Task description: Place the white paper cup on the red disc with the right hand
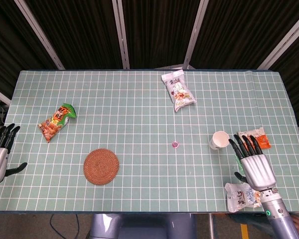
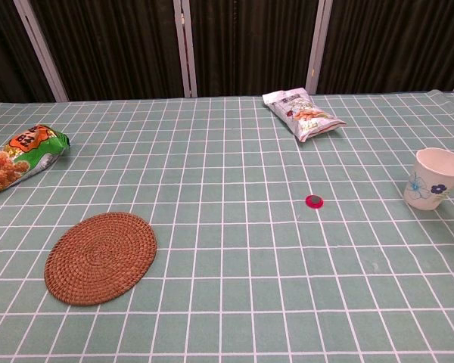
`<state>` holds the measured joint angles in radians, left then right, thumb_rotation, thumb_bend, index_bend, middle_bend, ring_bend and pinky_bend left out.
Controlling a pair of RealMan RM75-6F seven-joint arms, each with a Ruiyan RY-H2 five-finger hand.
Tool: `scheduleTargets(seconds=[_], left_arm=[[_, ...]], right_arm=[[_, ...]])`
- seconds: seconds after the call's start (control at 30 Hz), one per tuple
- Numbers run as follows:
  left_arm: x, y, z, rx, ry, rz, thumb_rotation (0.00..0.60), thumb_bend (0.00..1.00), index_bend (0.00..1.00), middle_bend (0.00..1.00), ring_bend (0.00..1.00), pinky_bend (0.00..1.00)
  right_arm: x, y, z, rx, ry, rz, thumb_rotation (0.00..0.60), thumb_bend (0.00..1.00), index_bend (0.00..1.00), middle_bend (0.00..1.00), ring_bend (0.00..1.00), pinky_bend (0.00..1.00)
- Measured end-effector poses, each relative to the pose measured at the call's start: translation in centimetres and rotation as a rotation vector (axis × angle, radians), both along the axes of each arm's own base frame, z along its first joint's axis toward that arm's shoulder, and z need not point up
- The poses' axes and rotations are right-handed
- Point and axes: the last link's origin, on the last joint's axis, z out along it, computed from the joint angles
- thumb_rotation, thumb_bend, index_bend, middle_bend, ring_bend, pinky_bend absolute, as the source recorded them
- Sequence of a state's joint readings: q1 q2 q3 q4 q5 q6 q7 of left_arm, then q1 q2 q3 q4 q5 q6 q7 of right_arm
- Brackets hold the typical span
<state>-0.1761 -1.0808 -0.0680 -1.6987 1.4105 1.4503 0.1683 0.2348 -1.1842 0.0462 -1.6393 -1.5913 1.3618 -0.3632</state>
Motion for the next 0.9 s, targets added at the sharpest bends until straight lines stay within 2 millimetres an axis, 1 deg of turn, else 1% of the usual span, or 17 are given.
scheduleTargets(seconds=[0.1, 0.23, 0.3, 0.4, 0.5, 0.7, 0.9], left_arm=[[0.0, 0.3, -0.2, -0.007, 0.003, 0.001, 0.600, 0.00, 0.00, 0.00, 0.00, 0.00], [-0.1, 0.6, -0.3, -0.005, 0.010, 0.011, 0.600, 0.00, 0.00, 0.00, 0.00, 0.00], [-0.1, 0.7, -0.3, -0.002, 0.011, 0.015, 0.600, 0.00, 0.00, 0.00, 0.00, 0.00], [-0.1, 0.7, -0.3, -0.002, 0.015, 0.021, 0.600, 0.00, 0.00, 0.00, 0.00, 0.00], [-0.2, 0.7, -0.4, -0.004, 0.018, 0.029, 0.600, 0.00, 0.00, 0.00, 0.00, 0.00], [-0.5, 0.9, -0.6, -0.010, 0.019, 0.044, 0.600, 0.00, 0.00, 0.00, 0.00, 0.00], [-0.6, 1.0, -0.6, -0.014, 0.015, 0.044, 0.600, 0.00, 0.00, 0.00, 0.00, 0.00]], right_arm=[[0.9, -0.8, -1.0, 0.026, 0.078, 0.070, 0.600, 0.00, 0.00, 0.00, 0.00, 0.00], [2.8, -2.6, -3.3, 0.069, 0.229, 0.218, 0.600, 0.00, 0.00, 0.00, 0.00, 0.00], [3.5, -3.4, -4.4, 0.095, 0.300, 0.274, 0.600, 0.00, 0.00, 0.00, 0.00, 0.00], [3.8, -4.5, -5.9, 0.128, 0.396, 0.324, 0.600, 0.00, 0.00, 0.00, 0.00, 0.00], [3.5, -5.9, -7.5, 0.154, 0.526, 0.365, 0.600, 0.00, 0.00, 0.00, 0.00, 0.00], [2.0, -7.9, -9.5, 0.165, 0.714, 0.377, 0.600, 0.00, 0.00, 0.00, 0.00, 0.00], [0.1, -9.4, -10.1, 0.152, 0.848, 0.332, 0.600, 0.00, 0.00, 0.00, 0.00, 0.00]])
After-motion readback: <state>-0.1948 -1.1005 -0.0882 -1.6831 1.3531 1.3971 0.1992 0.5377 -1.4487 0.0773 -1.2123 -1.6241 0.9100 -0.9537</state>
